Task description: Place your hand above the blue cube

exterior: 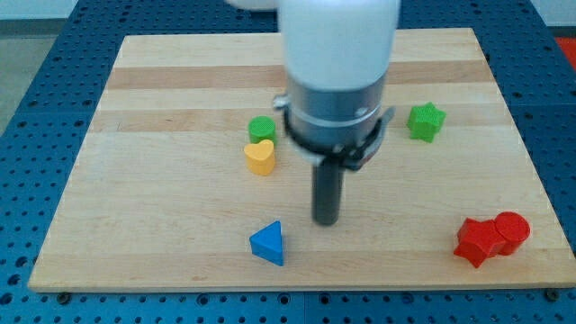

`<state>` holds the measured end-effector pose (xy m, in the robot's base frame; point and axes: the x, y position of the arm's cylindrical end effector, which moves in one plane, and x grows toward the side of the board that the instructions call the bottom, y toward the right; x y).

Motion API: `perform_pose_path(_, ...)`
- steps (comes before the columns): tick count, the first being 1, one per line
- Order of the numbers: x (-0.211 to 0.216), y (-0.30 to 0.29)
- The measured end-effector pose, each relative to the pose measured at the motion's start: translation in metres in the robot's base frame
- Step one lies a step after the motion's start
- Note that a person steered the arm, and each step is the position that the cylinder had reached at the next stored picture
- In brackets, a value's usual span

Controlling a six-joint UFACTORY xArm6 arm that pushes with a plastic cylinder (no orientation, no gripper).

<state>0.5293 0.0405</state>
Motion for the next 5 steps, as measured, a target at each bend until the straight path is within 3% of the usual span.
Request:
perform_pose_path(1, -0.069, 0.058)
perform_pose_path(3, -0.187, 0.070)
perform_pose_path(4, -0.209, 0.033)
perform_pose_path(5, -0.198, -0.022)
